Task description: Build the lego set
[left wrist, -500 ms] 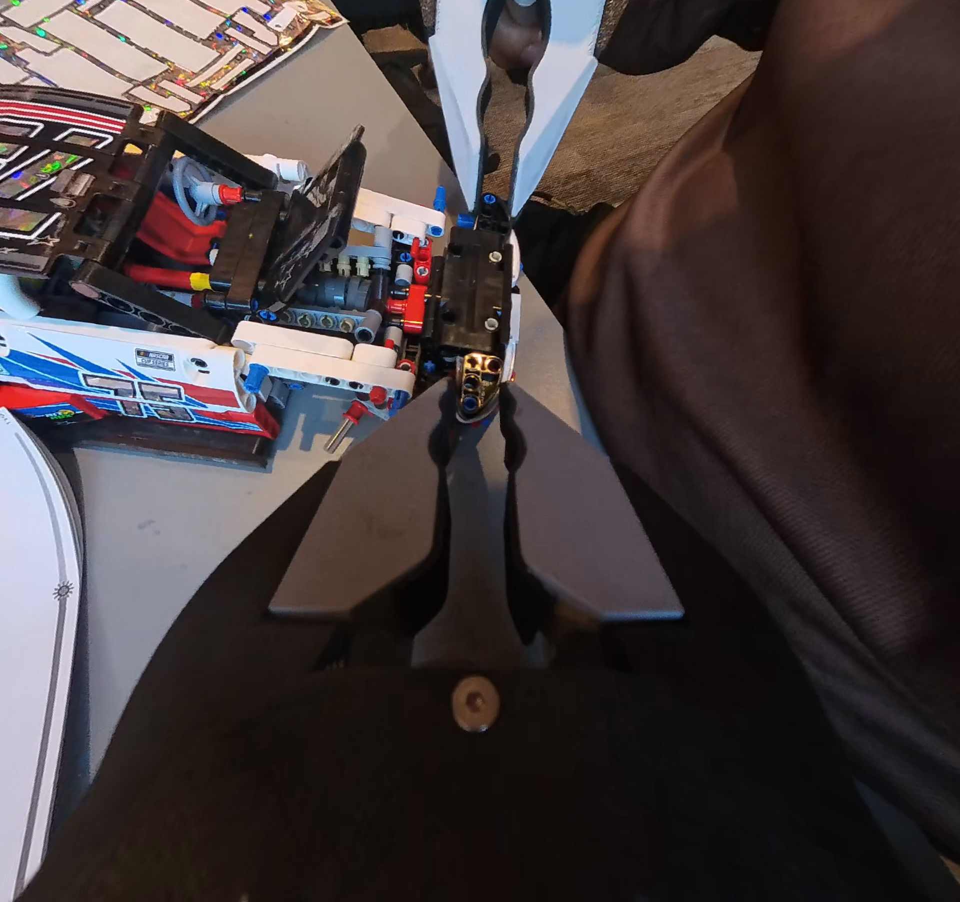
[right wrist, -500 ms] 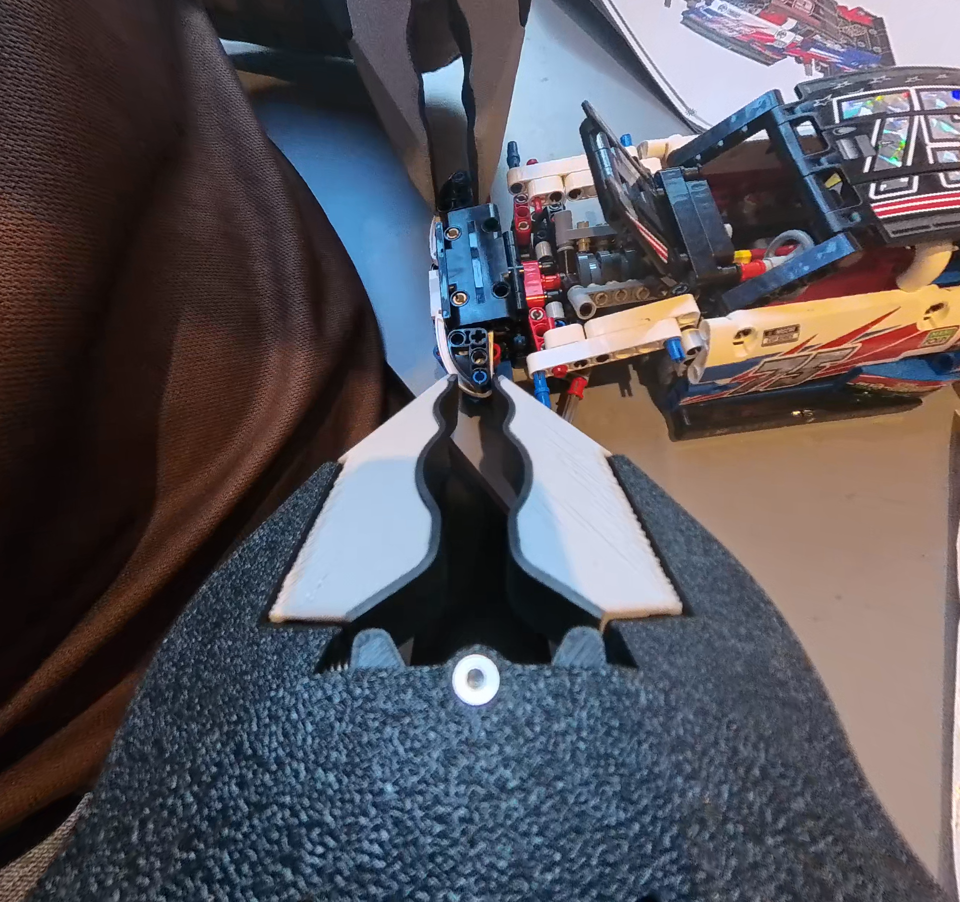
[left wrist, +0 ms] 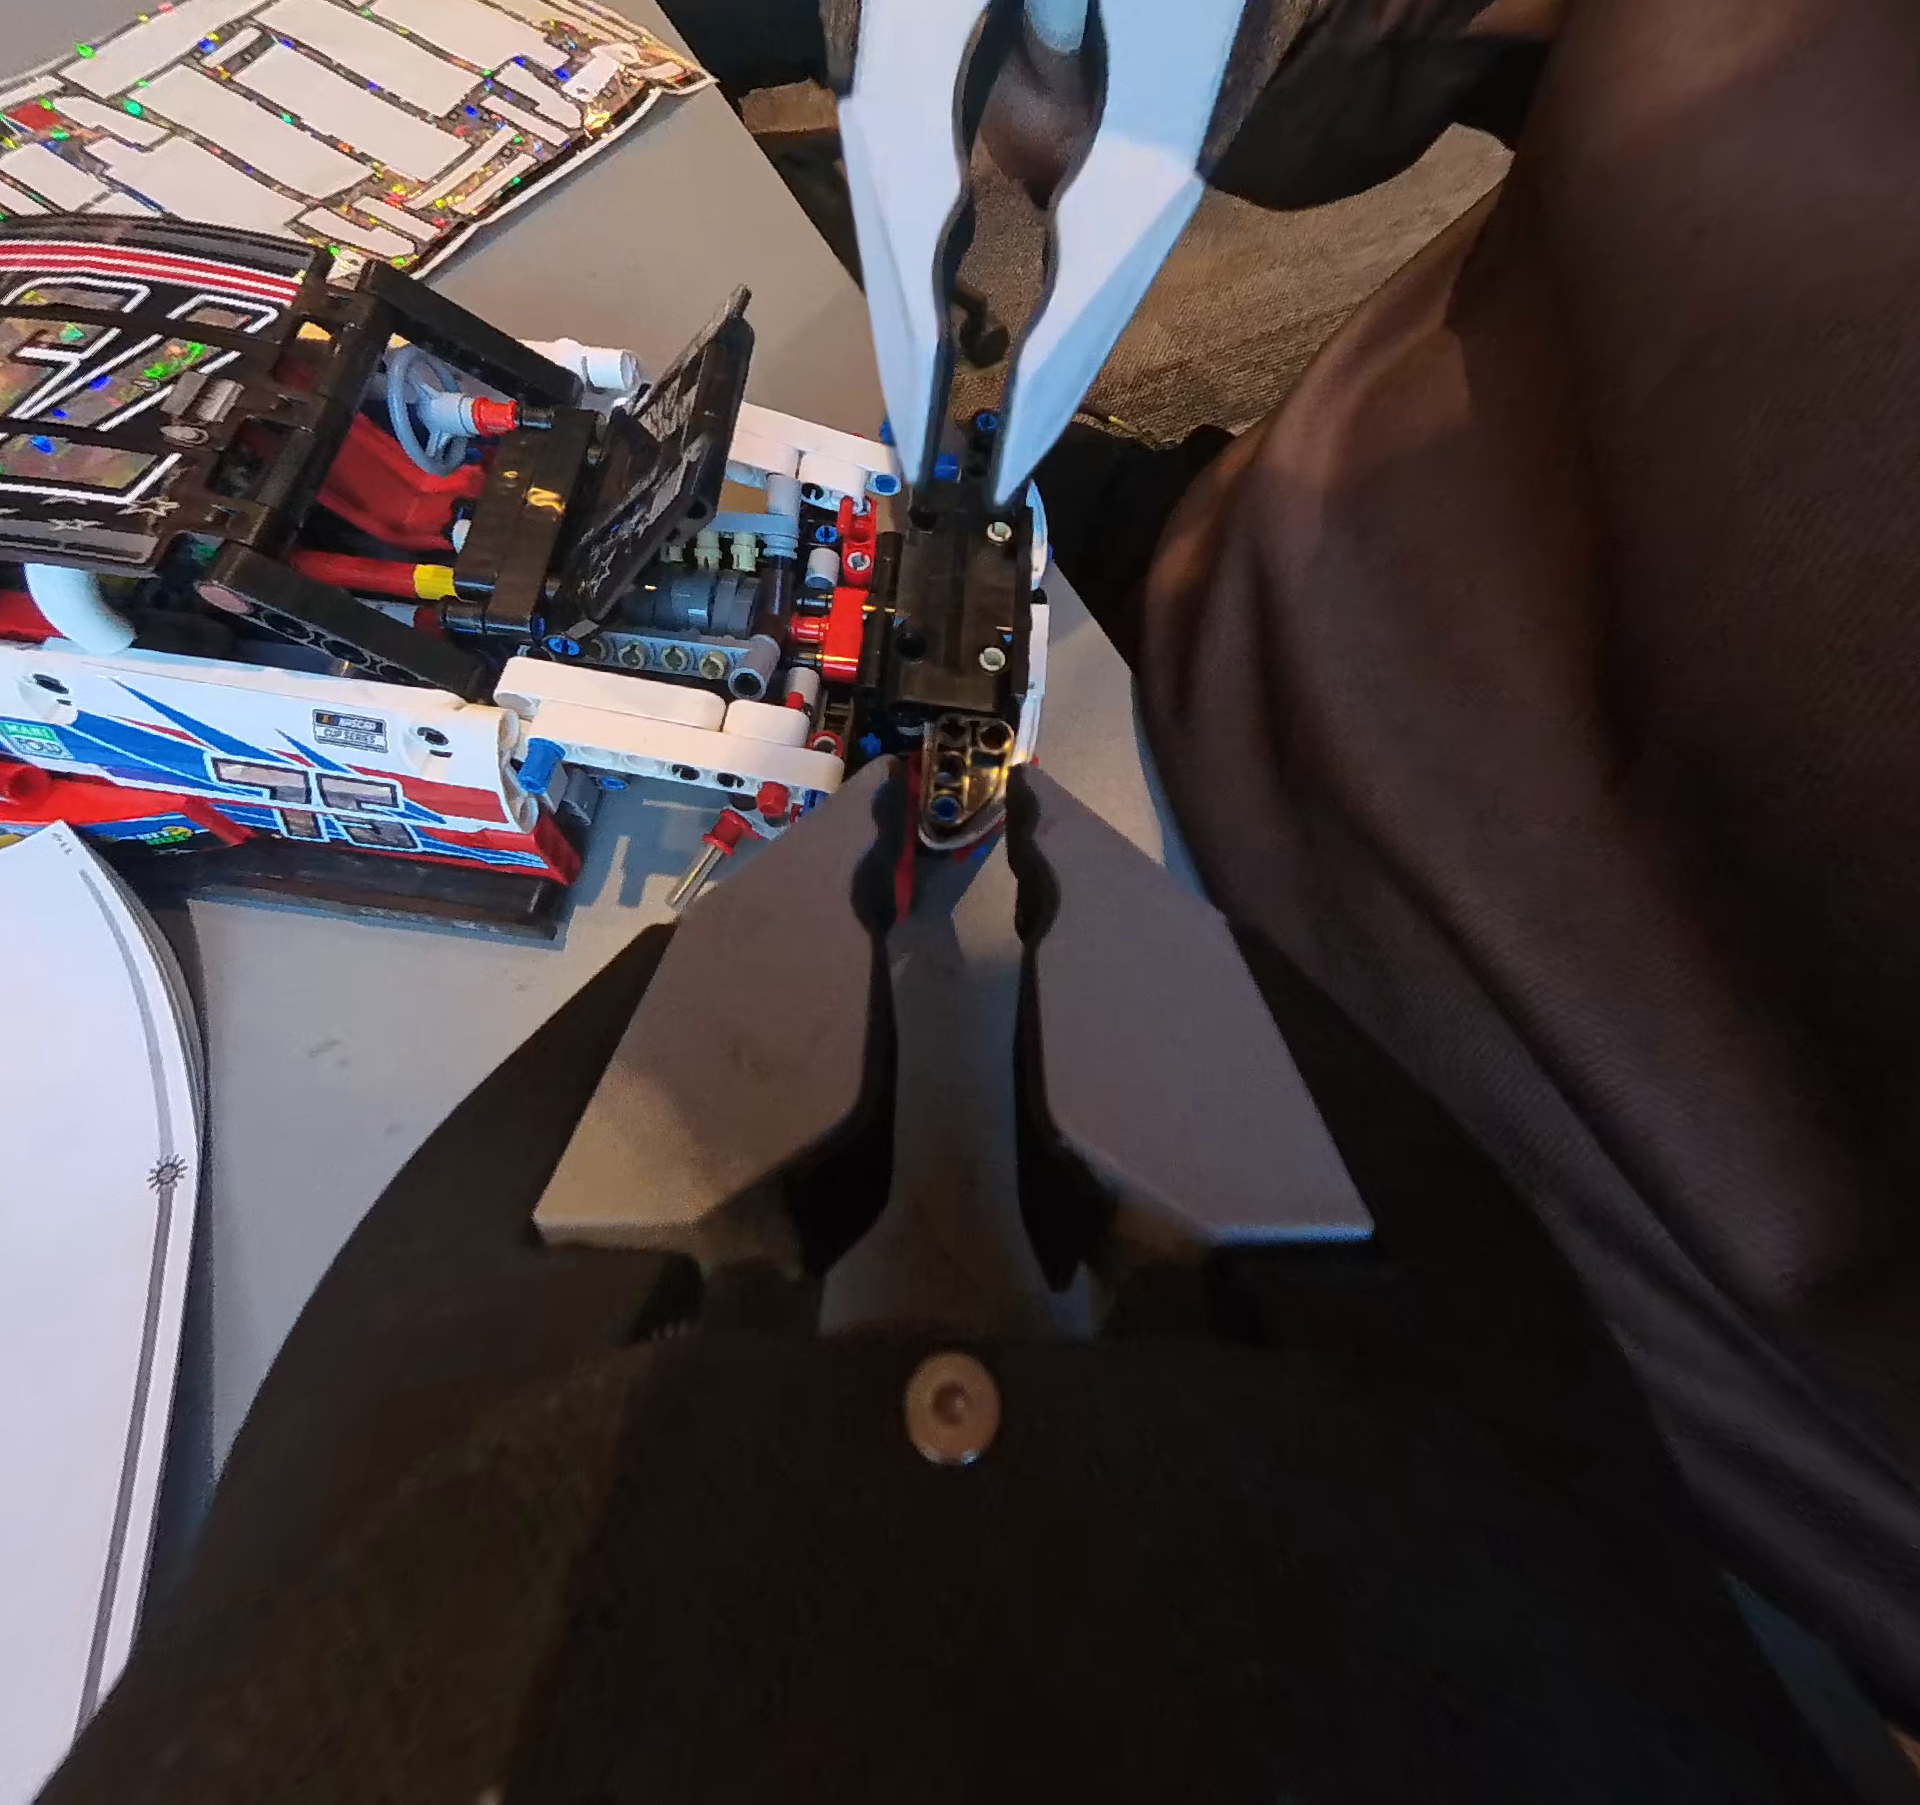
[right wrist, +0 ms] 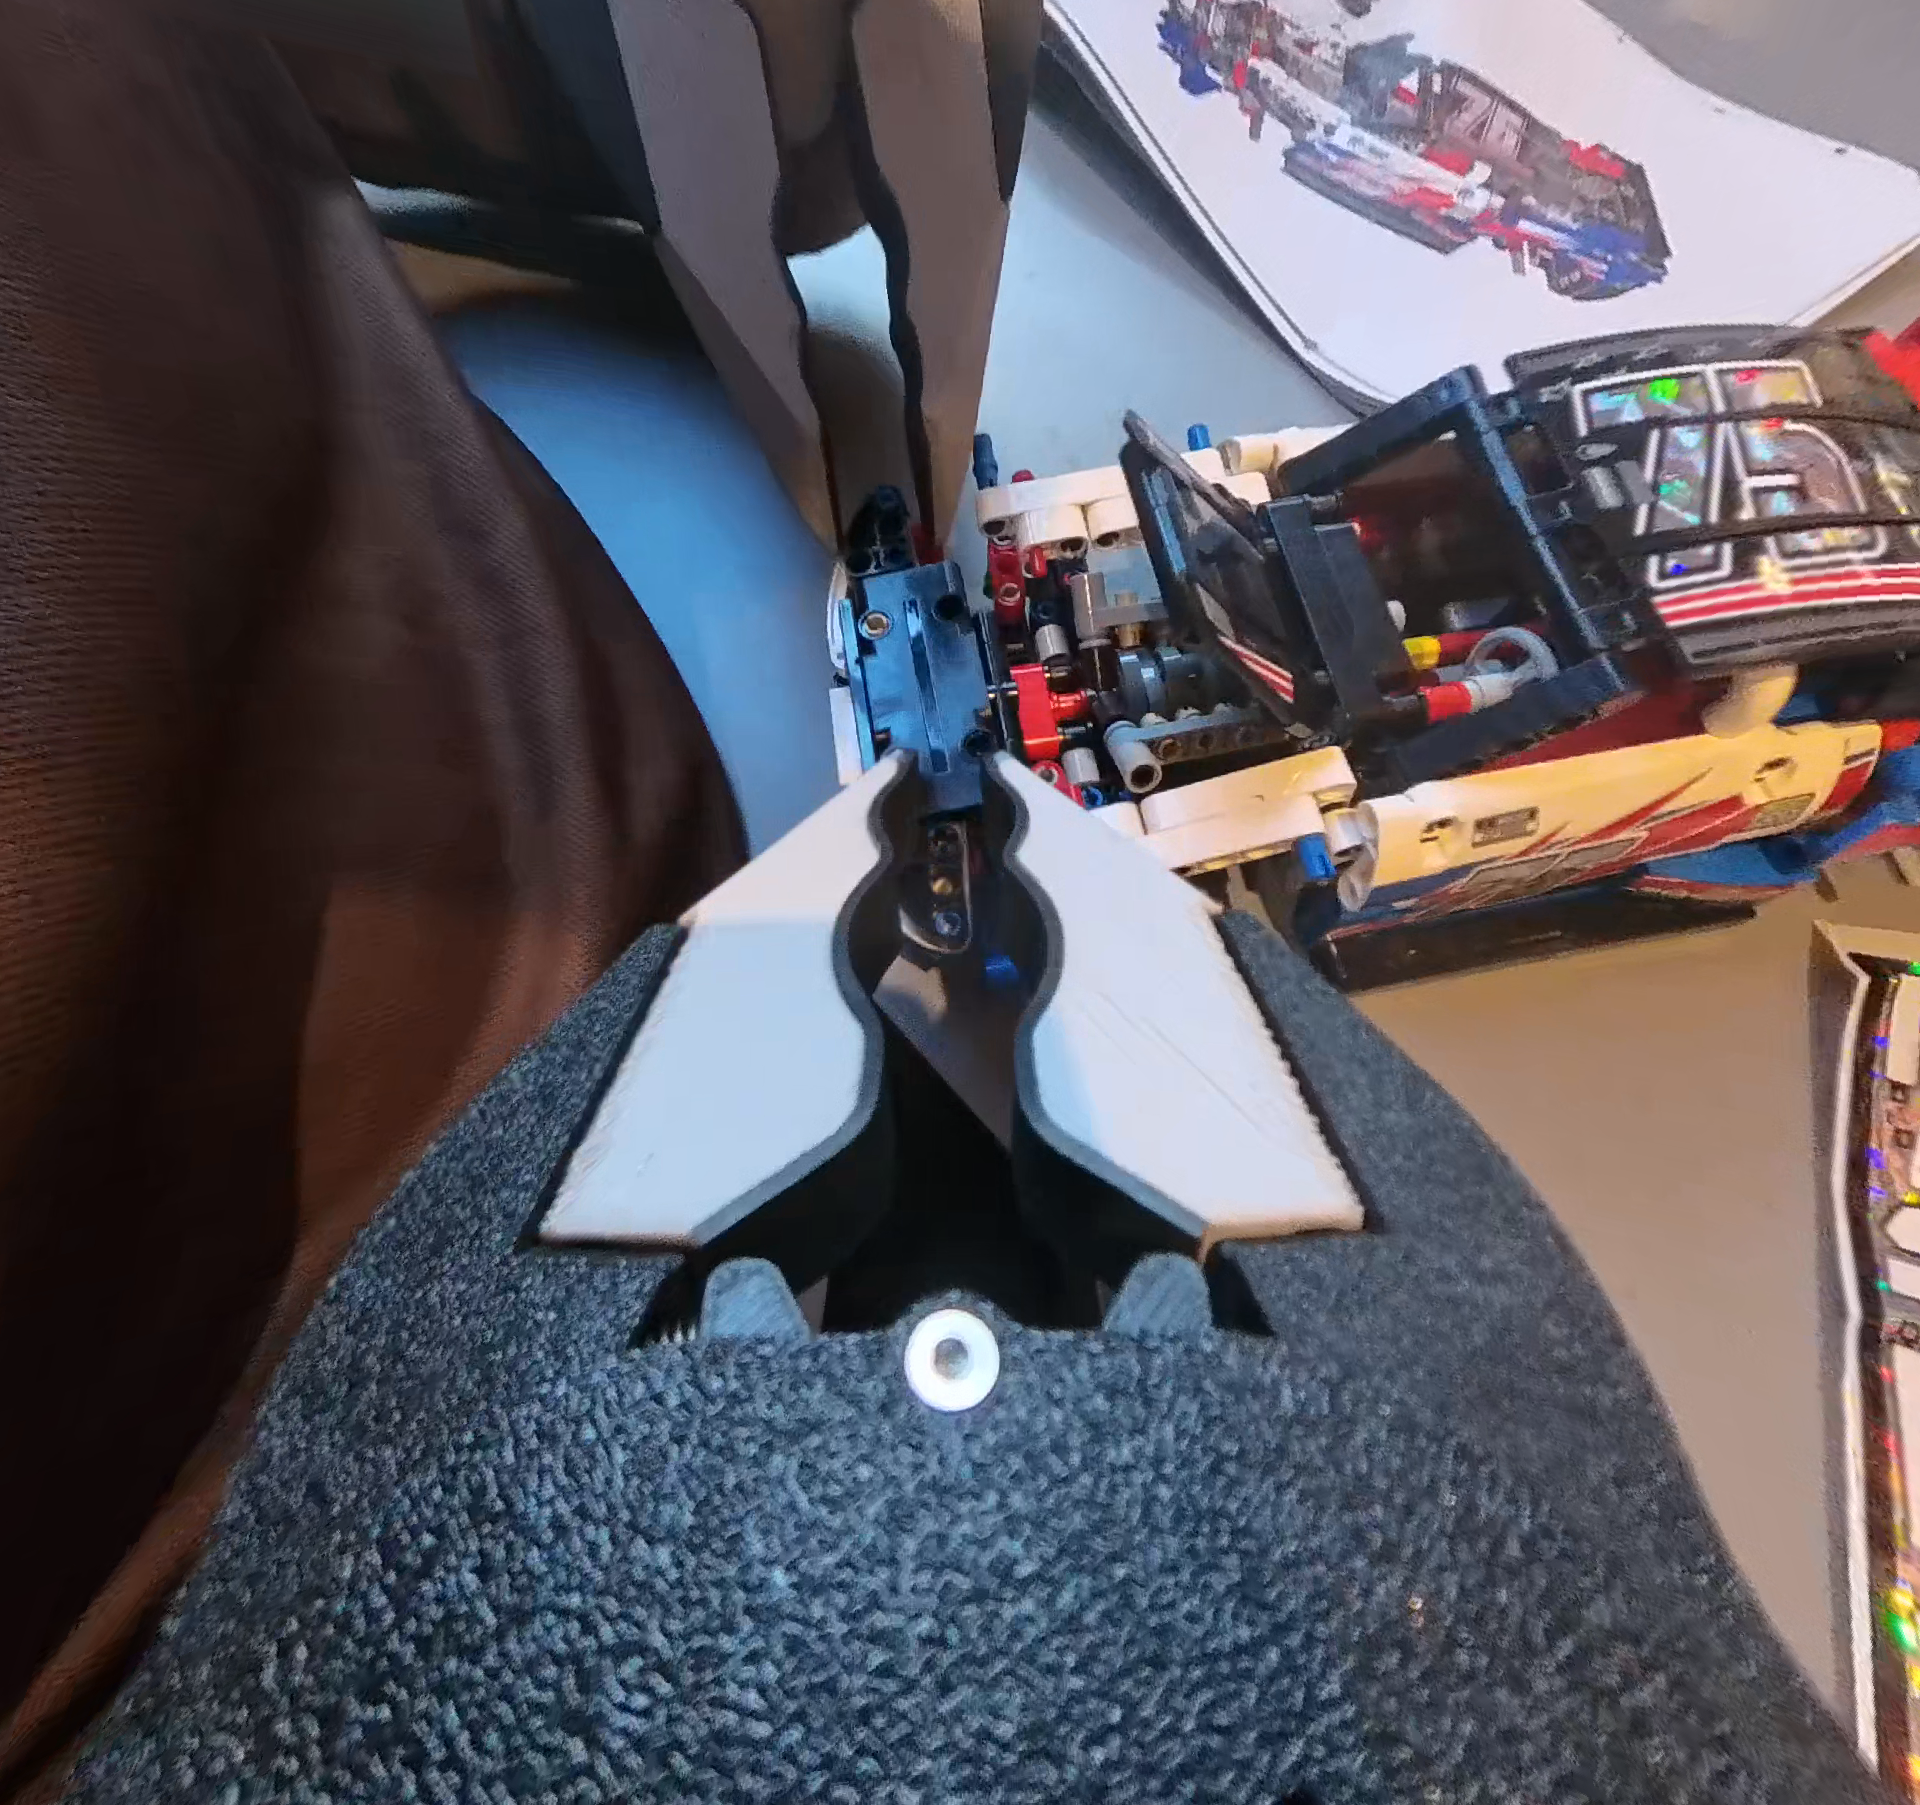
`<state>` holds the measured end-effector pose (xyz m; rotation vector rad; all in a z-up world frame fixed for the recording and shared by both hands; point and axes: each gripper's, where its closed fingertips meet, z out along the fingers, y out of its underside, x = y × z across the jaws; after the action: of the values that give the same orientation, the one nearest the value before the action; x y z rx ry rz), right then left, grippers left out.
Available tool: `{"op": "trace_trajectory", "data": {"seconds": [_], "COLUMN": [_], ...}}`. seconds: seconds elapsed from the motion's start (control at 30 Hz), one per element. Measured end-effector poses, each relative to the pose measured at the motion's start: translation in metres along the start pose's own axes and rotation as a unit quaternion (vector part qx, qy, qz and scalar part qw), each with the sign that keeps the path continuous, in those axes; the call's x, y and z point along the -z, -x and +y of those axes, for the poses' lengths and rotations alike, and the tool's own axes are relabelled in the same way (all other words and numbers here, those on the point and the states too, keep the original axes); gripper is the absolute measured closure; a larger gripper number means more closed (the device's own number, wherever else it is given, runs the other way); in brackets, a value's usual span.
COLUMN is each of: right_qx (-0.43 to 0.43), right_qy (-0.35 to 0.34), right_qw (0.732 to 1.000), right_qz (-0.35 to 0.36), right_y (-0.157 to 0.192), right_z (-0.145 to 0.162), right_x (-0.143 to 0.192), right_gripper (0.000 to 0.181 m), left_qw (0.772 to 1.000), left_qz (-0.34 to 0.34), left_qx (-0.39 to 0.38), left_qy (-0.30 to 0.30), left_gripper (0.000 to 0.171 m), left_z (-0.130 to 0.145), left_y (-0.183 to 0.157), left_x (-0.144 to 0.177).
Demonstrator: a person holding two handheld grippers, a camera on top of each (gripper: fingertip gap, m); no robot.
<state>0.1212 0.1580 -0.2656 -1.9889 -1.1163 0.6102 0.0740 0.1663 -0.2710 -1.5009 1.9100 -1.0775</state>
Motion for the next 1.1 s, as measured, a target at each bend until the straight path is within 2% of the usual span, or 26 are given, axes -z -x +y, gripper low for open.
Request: {"op": "trace_trajectory", "data": {"seconds": [0.3,0.6,1.1], "right_qx": [0.000,0.007,0.016], "right_qy": [0.014,0.021,0.037], "right_qw": [1.000,1.000,0.999], "right_qz": [0.002,0.008,0.016], "right_y": [0.000,0.000,-0.001], "right_z": [0.001,0.001,0.001], "right_x": [0.000,0.000,-0.001], "right_gripper": [0.168,0.168,0.169], "left_qw": [1.000,0.999,0.999], "left_qz": [-0.002,-0.010,-0.014], "left_qx": [-0.016,-0.036,-0.040], "left_qy": [-0.012,0.007,0.001], "left_gripper": [0.155,0.156,0.157], "left_z": [-0.015,-0.012,-0.013], "left_y": [-0.002,0.001,0.002], "left_x": [-0.003,-0.011,-0.013]}}
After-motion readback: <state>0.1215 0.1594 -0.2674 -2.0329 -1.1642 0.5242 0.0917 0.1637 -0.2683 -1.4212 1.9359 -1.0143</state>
